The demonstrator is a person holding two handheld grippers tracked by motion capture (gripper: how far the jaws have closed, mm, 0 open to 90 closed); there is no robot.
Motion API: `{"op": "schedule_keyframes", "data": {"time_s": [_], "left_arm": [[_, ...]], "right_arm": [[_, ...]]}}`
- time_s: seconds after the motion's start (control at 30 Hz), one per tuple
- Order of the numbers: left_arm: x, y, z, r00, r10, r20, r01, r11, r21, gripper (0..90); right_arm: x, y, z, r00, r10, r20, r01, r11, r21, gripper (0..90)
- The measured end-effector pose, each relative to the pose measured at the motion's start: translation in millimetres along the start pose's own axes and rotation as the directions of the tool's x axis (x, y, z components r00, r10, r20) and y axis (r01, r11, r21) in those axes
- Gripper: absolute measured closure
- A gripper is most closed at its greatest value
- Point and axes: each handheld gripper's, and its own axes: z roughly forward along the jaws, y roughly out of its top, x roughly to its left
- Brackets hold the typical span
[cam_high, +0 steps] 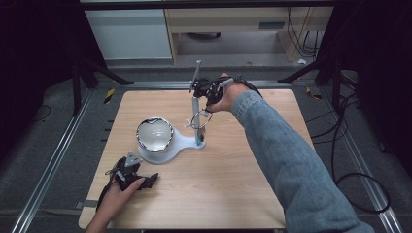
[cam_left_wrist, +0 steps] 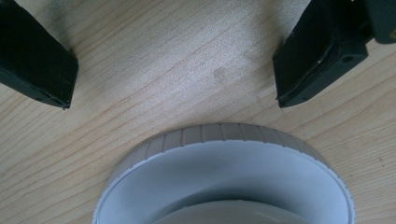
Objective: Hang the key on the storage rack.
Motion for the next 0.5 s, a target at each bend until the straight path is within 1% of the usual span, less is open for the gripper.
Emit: {"op": "schedule_keyframes", "data": {"time_s": [0.03, 0.07, 0.23, 0.5], "left_arm": [[0.0, 0.0, 0.0, 1.0, 0.0, 0.0, 0.0, 1.0, 0.0, 0.0], [0.0, 0.0, 0.0, 1.0, 0.001, 0.0, -0.001, 1.0, 0.0, 0.0], [0.0, 0.0, 0.0, 1.0, 0.001, 0.001, -0.001, 1.0, 0.0, 0.0], [0.0, 0.0, 0.0, 1.0, 0.0, 0.001, 0.0, 1.0, 0.0, 0.0]], "right_arm": [[0.0, 0.0, 0.0, 1.0, 0.0, 0.0, 0.0, 1.0, 0.0, 87.3], [-0.5, -0.1, -0.9, 1.0, -0.002, 0.004, 0.002, 1.0, -0.004, 85.1], [-2.6, -3.1, -5.2, 0.9999, 0.003, 0.011, -0.003, 1.0, -0.016, 84.7], [-5.1, -9.3, -8.3, 0.9996, 0.014, 0.024, -0.014, 1.0, -0.013, 82.8]]}}
